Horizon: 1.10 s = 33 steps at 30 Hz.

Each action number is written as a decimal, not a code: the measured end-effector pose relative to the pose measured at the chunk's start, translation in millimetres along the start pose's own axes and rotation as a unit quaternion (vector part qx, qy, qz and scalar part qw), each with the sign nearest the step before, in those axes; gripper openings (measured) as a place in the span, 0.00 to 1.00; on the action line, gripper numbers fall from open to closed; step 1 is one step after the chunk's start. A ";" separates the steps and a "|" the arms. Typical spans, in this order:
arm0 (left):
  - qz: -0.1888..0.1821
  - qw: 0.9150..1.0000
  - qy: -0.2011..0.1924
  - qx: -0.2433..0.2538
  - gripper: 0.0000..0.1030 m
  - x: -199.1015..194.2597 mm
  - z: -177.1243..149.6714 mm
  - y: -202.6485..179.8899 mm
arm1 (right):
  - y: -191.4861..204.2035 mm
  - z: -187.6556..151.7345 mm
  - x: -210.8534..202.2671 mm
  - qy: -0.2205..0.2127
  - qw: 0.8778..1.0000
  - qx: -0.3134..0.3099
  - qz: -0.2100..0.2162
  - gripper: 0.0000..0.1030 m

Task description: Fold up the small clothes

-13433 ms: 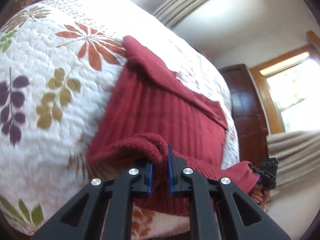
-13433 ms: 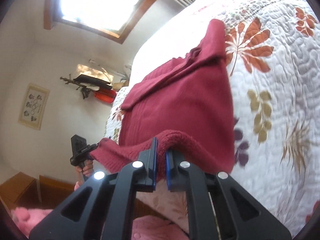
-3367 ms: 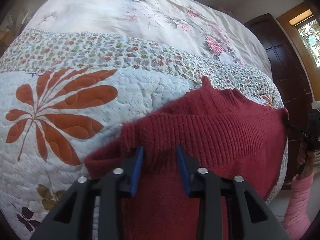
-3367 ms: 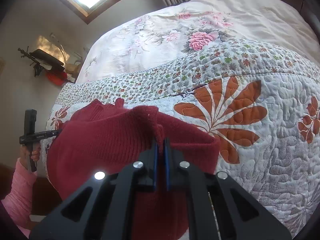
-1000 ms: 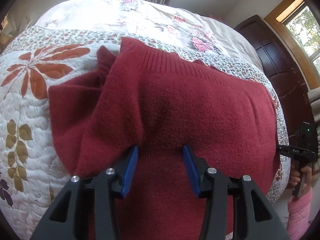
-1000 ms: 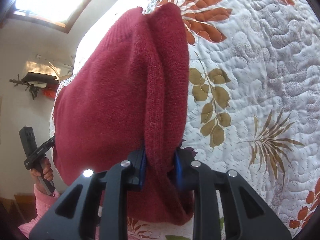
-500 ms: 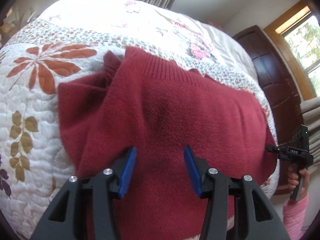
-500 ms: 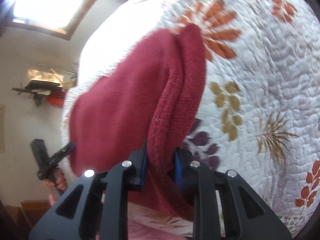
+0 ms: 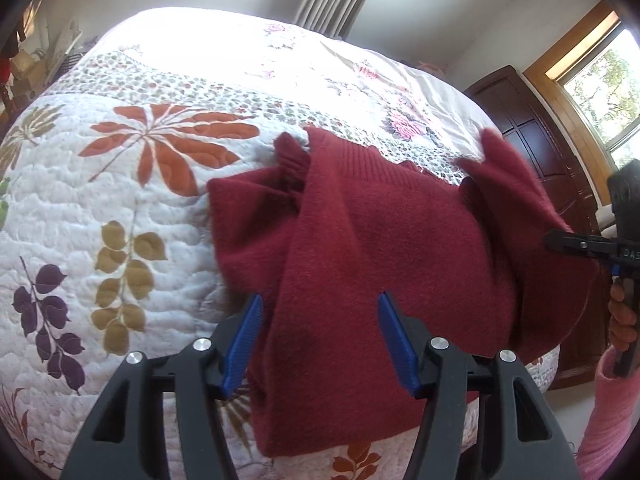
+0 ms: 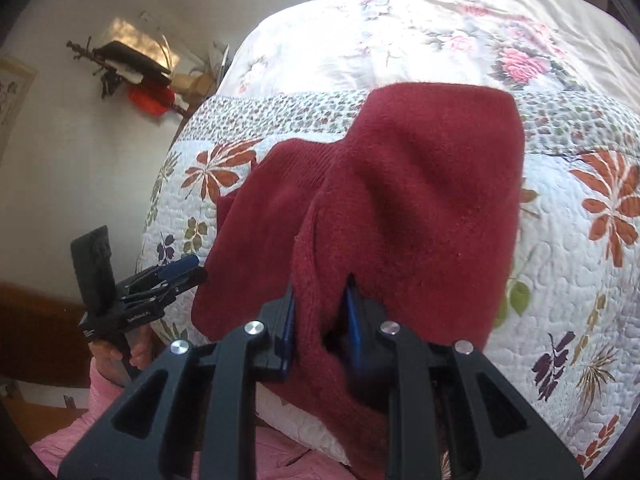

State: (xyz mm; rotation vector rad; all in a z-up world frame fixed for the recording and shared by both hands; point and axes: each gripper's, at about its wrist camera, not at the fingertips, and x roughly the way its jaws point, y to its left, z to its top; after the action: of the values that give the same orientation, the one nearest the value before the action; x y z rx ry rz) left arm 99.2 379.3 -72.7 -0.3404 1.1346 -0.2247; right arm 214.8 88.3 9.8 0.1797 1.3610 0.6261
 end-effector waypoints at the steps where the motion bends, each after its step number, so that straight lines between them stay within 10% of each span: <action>1: -0.003 1.000 -0.001 -0.002 0.59 -2.2 -1.0 2.4 | 4.9 1.7 10.7 0.011 1.000 -0.003 -0.005 0.20; 9: -0.022 1.000 -0.010 -0.009 0.60 -18.0 -3.5 8.5 | 16.4 -7.6 67.1 0.047 0.999 -0.008 -0.026 0.27; 13: -0.042 0.999 -0.004 -0.016 0.62 -17.9 1.4 2.8 | 15.3 -13.6 53.6 0.039 0.999 -0.008 0.013 0.51; 19: -0.078 0.997 0.009 -0.014 0.65 -11.3 12.2 -23.4 | 16.5 -27.2 -6.9 -0.014 0.997 -0.008 0.080 0.55; 27: -0.135 0.989 0.058 -0.018 0.67 28.5 34.4 -70.1 | -57.1 -51.0 -52.9 -0.069 0.996 0.060 -0.023 0.57; 33: -0.168 0.978 0.107 -0.058 0.68 71.3 44.6 -88.9 | -112.0 -87.2 -39.2 -0.055 0.991 0.117 -0.022 0.56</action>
State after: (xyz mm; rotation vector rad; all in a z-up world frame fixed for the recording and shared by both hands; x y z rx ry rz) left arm 168.8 279.1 -82.5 -0.6240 1.3024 -0.5043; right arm 164.4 -44.6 -28.9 0.3662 1.3263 0.4126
